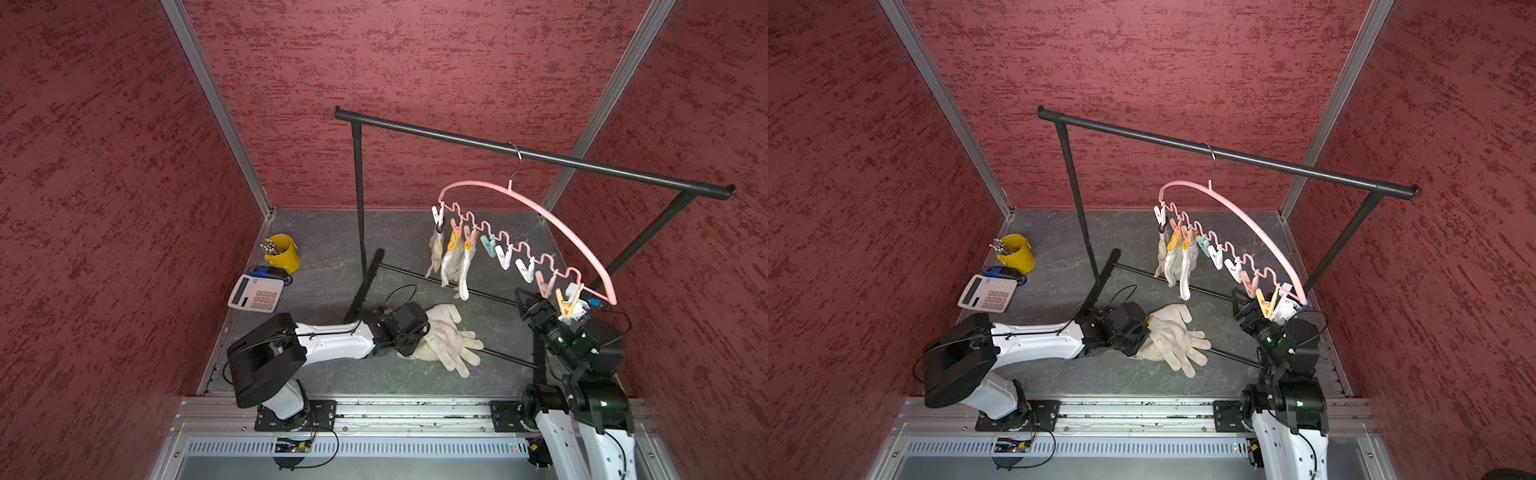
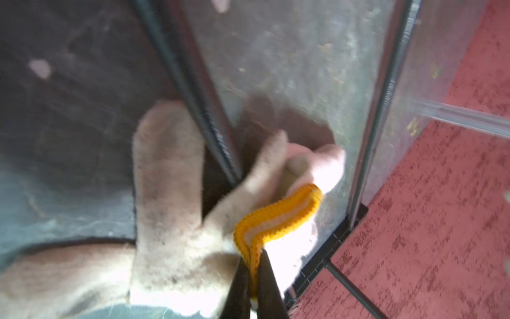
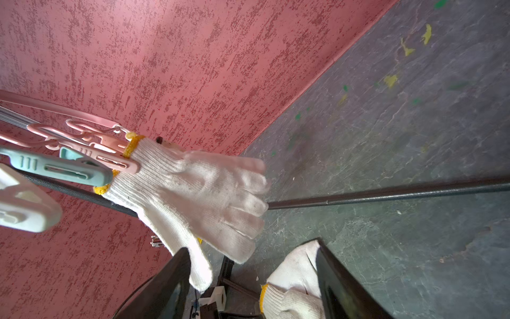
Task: Clip the gloves onto a hanger to dry
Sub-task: Pick up the glove from the center of the board, then open the clamp at the hanger.
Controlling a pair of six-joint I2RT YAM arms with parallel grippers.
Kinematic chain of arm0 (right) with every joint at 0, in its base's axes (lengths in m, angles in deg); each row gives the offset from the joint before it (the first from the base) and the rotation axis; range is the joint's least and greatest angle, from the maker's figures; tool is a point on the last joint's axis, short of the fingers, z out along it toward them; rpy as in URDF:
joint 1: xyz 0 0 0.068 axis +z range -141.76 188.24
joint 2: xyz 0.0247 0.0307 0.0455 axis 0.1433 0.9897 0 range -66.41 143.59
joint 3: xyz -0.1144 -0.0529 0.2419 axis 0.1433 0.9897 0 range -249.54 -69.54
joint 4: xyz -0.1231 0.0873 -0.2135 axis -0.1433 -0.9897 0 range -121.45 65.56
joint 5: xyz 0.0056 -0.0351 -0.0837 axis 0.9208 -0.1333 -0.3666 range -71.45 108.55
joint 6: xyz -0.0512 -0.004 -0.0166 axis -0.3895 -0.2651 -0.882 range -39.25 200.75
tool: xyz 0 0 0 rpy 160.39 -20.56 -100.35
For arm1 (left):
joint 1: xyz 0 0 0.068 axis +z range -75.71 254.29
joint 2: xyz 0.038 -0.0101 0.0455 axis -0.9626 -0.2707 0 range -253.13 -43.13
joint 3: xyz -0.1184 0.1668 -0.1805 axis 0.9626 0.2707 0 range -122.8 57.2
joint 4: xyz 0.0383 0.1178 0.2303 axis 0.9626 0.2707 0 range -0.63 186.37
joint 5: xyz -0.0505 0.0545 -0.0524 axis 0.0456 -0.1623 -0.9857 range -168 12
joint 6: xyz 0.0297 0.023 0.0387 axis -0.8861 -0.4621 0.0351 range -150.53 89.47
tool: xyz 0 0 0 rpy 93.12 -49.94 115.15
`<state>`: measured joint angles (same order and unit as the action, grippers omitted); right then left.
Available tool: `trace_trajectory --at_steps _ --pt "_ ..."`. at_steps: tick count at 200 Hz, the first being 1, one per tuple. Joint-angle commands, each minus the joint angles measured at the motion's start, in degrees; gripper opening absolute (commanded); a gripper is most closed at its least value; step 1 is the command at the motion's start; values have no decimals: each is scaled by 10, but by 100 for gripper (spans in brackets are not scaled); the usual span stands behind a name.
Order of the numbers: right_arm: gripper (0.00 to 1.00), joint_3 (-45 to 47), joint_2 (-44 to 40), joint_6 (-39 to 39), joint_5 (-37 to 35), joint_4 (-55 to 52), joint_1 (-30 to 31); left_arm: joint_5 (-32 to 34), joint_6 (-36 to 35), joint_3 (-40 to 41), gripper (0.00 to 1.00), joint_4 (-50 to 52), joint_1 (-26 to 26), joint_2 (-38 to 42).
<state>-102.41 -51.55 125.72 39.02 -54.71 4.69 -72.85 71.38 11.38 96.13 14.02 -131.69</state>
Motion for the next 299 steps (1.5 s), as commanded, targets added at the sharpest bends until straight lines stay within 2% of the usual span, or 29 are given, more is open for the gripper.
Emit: trace_trajectory --at_steps 1,31,91,105,119,137,157,175,202,229,252,299 --pt "71 -4 -1 -8 -2 0 -1 1 -94 -25 0 38 4 42" --pt "71 -4 5 -11 -1 7 -1 -14 -249 -66 0 94 16 93" --pt "71 -47 74 -34 -41 -27 -1 32 -731 -162 0 199 31 231" --pt "71 -66 92 -42 -51 -41 -1 5 -823 -178 0 205 47 258" --pt "71 -84 107 -57 -54 -43 -1 -50 -909 -194 0 204 71 279" --pt "72 -109 121 -83 -47 -30 -1 -81 -1010 -213 0 201 86 297" --pt "72 -127 130 -127 -20 3 -1 -110 -1094 -230 0 200 100 306" --pt "72 -132 135 -169 26 41 -1 -128 -1101 -247 0 192 132 303" --pt "72 -143 160 -206 136 89 -1 -172 -1044 -302 0 199 195 266" --pt "68 -166 202 -204 223 106 -1 -189 -1001 -390 0 235 204 209" --pt "60 -172 218 -183 246 132 -1 -189 -954 -469 0 291 203 170" --pt "58 -173 222 -156 255 181 -1 -214 -867 -538 0 337 193 135"
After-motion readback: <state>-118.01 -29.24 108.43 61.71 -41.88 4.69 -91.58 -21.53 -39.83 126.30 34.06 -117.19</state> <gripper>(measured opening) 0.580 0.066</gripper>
